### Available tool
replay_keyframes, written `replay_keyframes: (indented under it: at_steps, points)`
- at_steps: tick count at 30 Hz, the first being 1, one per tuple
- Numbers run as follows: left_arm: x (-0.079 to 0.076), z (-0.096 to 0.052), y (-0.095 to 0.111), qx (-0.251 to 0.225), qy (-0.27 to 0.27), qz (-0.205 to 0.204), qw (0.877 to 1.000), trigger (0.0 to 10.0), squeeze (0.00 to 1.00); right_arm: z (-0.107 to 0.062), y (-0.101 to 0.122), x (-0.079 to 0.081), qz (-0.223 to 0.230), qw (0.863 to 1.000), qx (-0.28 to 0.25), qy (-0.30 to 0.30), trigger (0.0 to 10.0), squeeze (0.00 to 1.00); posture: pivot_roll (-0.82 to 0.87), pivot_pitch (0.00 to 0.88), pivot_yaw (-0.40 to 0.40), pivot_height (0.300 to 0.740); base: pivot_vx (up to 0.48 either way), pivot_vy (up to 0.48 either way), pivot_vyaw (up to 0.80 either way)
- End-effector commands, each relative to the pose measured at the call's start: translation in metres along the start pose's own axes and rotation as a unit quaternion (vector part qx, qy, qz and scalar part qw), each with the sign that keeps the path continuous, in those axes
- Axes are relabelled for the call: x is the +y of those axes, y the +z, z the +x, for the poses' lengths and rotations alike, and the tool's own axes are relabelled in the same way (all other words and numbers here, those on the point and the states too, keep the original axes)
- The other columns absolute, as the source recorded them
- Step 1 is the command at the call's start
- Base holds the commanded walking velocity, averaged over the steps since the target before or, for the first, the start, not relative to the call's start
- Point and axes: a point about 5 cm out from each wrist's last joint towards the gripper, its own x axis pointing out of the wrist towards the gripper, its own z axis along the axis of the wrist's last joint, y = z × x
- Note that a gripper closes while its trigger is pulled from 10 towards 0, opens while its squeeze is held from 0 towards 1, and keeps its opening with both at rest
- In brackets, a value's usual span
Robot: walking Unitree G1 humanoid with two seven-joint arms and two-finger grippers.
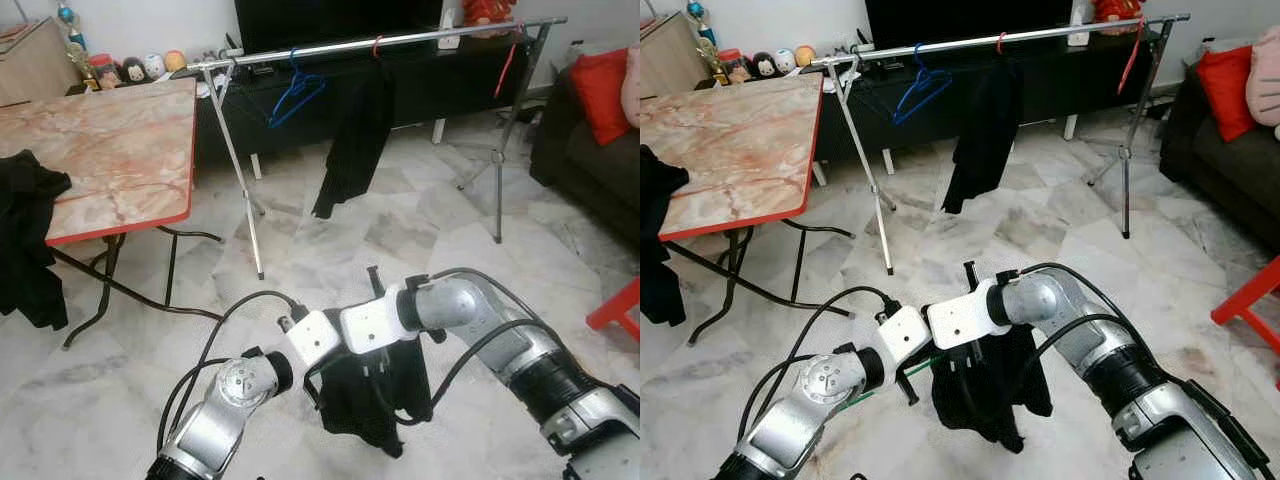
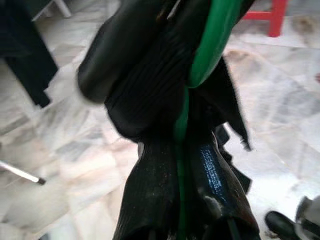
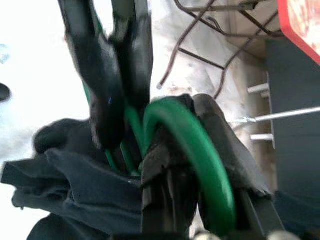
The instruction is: Hang hanger
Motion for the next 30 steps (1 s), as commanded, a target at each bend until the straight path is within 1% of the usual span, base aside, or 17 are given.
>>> replay_keyframes:
  at_steps: [1, 2, 3, 4, 5, 8, 10, 11, 12, 13, 14, 16, 19, 20, 26, 28, 30]
  points:
    - [0.022, -0.006, 0.009, -0.02, 0.052, 0.009, 0.998, 10.0, 0.0, 0.002, -0.002, 0.005, -0.004, 1.0, 0.01, 0.02, 10.0, 0.0, -0.11, 0.0, 0.073, 0.74, 0.0, 0.0, 0.0]
    - [0.022, -0.006, 0.009, -0.02, 0.051, 0.009, 0.998, 10.0, 0.0, 0.002, -0.002, 0.005, -0.004, 1.0, 0.01, 0.02, 10.0, 0.0, -0.11, 0.0, 0.073, 0.74, 0.0, 0.0, 0.0]
    - [0.024, -0.006, 0.007, -0.013, 0.065, 0.011, 0.998, 10.0, 0.0, 0.002, -0.007, -0.002, 0.002, 0.999, 0.031, -0.014, 10.0, 0.0, -0.11, 0.0, 0.076, 0.74, 0.0, 0.0, 0.0]
    - [0.028, -0.007, 0.004, -0.004, 0.086, 0.014, 0.996, 10.0, 0.0, 0.001, -0.016, -0.011, 0.007, 0.996, 0.07, -0.06, 10.0, 0.0, -0.11, 0.0, 0.076, 0.74, 0.0, 0.0, 0.0]
    - [0.03, -0.007, 0.003, -0.002, 0.093, 0.014, 0.996, 10.0, 0.0, 0.001, -0.02, -0.013, 0.007, 0.994, 0.084, -0.071, 10.0, 0.0, -0.11, 0.0, 0.076, 0.74, 0.0, 0.0, 0.0]
    - [0.03, -0.007, 0.004, -0.005, 0.095, 0.012, 0.995, 10.0, 0.0, 0.001, -0.026, -0.011, 0.004, 0.991, 0.111, -0.071, 10.0, 0.0, -0.11, 0.0, 0.076, 0.74, 0.0, 0.0, 0.0]
    - [0.03, -0.007, 0.005, -0.01, 0.092, 0.009, 0.996, 10.0, 0.0, 0.002, -0.025, -0.009, 0.007, 0.992, 0.104, -0.067, 10.0, 0.0, -0.11, 0.0, 0.076, 0.74, 0.0, 0.0, 0.0]
    - [0.029, -0.007, 0.006, -0.014, 0.092, 0.008, 0.996, 10.0, 0.0, 0.003, -0.023, -0.008, 0.012, 0.994, 0.091, -0.065, 10.0, 0.0, -0.11, 0.0, 0.076, 0.74, 0.0, 0.0, 0.0]
    - [0.029, -0.006, 0.008, -0.02, 0.094, 0.005, 0.995, 10.0, 0.0, 0.004, -0.017, -0.008, 0.023, 0.995, 0.066, -0.066, 10.0, 0.0, -0.11, 0.0, 0.076, 0.74, 0.0, 0.0, 0.0]
    - [0.029, -0.006, 0.008, -0.02, 0.094, 0.005, 0.995, 10.0, 0.0, 0.004, -0.017, -0.008, 0.023, 0.995, 0.066, -0.066, 10.0, 0.0, -0.11, 0.0, 0.076, 0.74, 0.0, 0.0, 0.0]
    - [0.028, -0.005, 0.01, -0.03, 0.095, 0.0, 0.995, 10.0, 0.0, 0.005, -0.01, -0.009, 0.032, 0.996, 0.04, -0.068, 10.0, 0.0, -0.11, 0.0, 0.076, 0.74, 0.0, 0.0, 0.0]
    - [0.028, -0.004, 0.012, -0.037, 0.097, -0.005, 0.995, 10.0, 0.0, 0.007, -0.007, -0.01, 0.033, 0.996, 0.027, -0.073, 10.0, 0.0, -0.11, 0.0, 0.076, 0.74, 0.0, 0.0, 0.0]
    - [0.027, -0.002, 0.016, -0.057, 0.101, -0.018, 0.993, 10.0, 0.0, 0.01, 0.006, -0.011, 0.044, 0.996, -0.013, -0.075, 10.0, 0.0, -0.11, 0.0, 0.076, 0.74, 0.0, 0.0, 0.0]
    - [0.027, -0.002, 0.016, -0.057, 0.101, -0.018, 0.993, 10.0, 0.0, 0.01, 0.006, -0.011, 0.044, 0.996, -0.013, -0.075, 10.0, 0.0, -0.11, 0.0, 0.076, 0.74, 0.0, 0.0, 0.0]
    - [0.033, -0.001, 0.02, -0.077, 0.145, -0.024, 0.986, 10.0, 0.0, 0.008, 0.015, -0.012, 0.048, 0.996, -0.035, -0.062, 10.0, 0.0, -0.12, 0.0, 0.074, 0.74, 0.0, 0.0, 0.0]
    - [0.038, -0.001, 0.024, -0.092, 0.173, -0.035, 0.98, 10.0, 0.0, 0.008, 0.016, -0.01, 0.049, 0.996, -0.039, -0.058, 10.0, 0.0, -0.11, 0.0, 0.073, 0.74, 0.0, 0.0, 0.0]
    - [0.038, 0.0, 0.025, -0.096, 0.177, -0.038, 0.979, 10.0, 0.0, 0.008, 0.017, -0.009, 0.05, 0.996, -0.04, -0.056, 10.0, 0.0, -0.11, 0.0, 0.073, 0.74, 0.0, 0.0, 0.0]
